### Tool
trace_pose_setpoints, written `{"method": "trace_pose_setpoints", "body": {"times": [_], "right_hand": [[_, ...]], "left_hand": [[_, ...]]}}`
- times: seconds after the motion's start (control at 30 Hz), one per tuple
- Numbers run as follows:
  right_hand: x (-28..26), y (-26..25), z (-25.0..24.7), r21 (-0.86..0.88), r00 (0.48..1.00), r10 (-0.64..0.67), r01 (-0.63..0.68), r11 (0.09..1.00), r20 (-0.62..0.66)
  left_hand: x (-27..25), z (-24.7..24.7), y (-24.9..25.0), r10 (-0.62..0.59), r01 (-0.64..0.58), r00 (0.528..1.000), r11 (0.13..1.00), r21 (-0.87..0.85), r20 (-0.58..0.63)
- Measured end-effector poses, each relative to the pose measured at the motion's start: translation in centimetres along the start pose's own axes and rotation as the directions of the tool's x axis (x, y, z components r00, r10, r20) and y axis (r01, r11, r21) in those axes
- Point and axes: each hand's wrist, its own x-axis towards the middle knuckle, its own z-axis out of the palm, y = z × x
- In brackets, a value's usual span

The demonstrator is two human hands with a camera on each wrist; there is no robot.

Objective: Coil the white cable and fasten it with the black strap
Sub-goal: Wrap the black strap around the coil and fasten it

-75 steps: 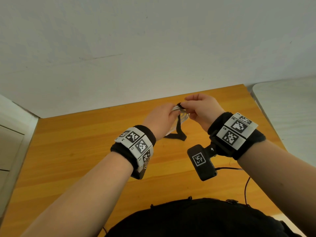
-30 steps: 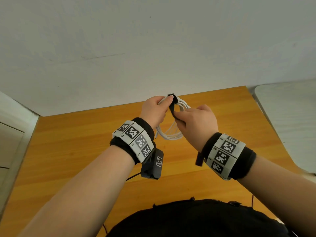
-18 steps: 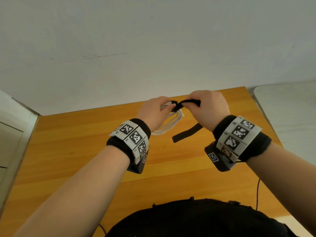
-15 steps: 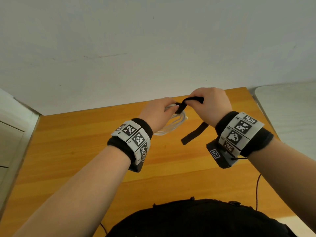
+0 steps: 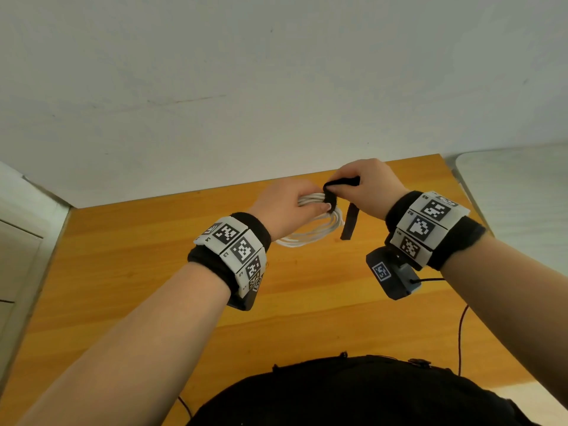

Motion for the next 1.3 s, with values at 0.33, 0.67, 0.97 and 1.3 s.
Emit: {"method": "trace_pose_setpoints", "body": {"times": [0.33,0.67,0.97,1.3], "right_hand": [[0.4,1.3,0.1,0.102,0.992,0.127,-0.124,0.987,-0.016],[-0.7,1.3,1.6,0.25,0.947,0.223,-0.163,0.954,-0.233],[-2.1,-0.8,4.3,0.237,0.99,0.123,-0.135,0.962,0.064],[-1.3,-0.4,4.3,0.436,0.983,0.179,-0.148,0.888,-0.032]], "left_hand": [[-0.1,0.9,-0.1,-0.057,0.047,0.996,0.99,-0.135,-0.069],[1.2,0.2,-1.6,-0.133,0.088,0.957,0.98,-0.179,-0.257],[1.6,0.5,-1.6,-0.155,0.092,0.953,0.967,-0.237,-0.262],[1.4,0.3,-1.1,-0.194,0.091,0.937,0.938,-0.333,-0.291]]}}
